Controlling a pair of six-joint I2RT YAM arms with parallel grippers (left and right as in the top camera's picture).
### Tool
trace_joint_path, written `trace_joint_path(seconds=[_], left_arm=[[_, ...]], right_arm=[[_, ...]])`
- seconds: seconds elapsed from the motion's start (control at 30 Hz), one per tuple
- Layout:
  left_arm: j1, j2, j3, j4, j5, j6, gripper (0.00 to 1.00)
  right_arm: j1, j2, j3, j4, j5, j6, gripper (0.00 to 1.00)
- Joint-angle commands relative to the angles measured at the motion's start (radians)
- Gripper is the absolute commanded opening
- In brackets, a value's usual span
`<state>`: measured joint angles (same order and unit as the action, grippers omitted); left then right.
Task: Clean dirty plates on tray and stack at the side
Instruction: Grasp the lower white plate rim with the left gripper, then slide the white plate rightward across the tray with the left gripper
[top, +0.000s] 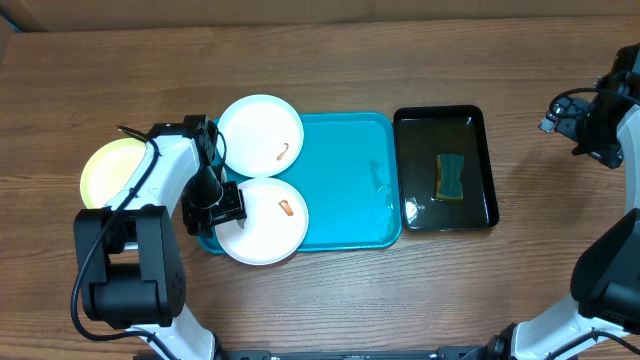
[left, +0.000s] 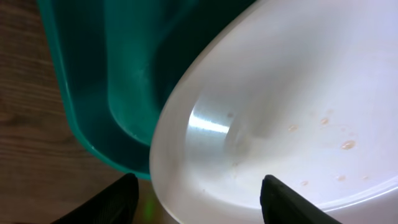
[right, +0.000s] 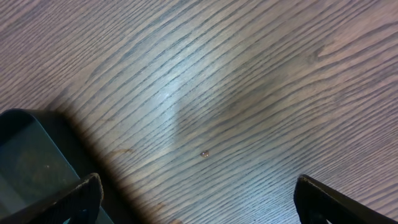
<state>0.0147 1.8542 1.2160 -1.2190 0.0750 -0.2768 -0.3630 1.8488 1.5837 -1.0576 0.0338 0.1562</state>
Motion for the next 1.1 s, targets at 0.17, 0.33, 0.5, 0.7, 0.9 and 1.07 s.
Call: trace_joint_path(seconds=[0.17,0.33,0.5,0.7,0.9,1.07], left_arm=[[-0.003,-0.024,-0.021,0.016,-0.056,-0.089,0.54],[-0.004,-0.024,-0.032,0.039,-0.044,-0.158,0.45],[-0.016,-0.024,-0.037,0.045,0.0,-0.156,0.25],[-0.046,-0.024,-0.037,0.039,0.012,-0.156,0.23],[-0.1,-0.024,-0.037,0.072,0.057,-0.15,0.22],[-0.165,-0.024,-0.037,0.127,0.094,-0.151,0.23]], right_arm=[[0.003,-0.01,0.016,0.005,0.01,-0.001,1.0],[0.003,-0.01,0.016,0.005,0.01,-0.001,1.0],[0.003,-0.01,0.016,0.005,0.01,-0.001,1.0],[0.003,-0.01,0.016,0.005,0.01,-0.001,1.0],[0.003,-0.01,0.016,0.005,0.01,-0.001,1.0],[0.003,-0.01,0.016,0.005,0.01,-0.001,1.0]])
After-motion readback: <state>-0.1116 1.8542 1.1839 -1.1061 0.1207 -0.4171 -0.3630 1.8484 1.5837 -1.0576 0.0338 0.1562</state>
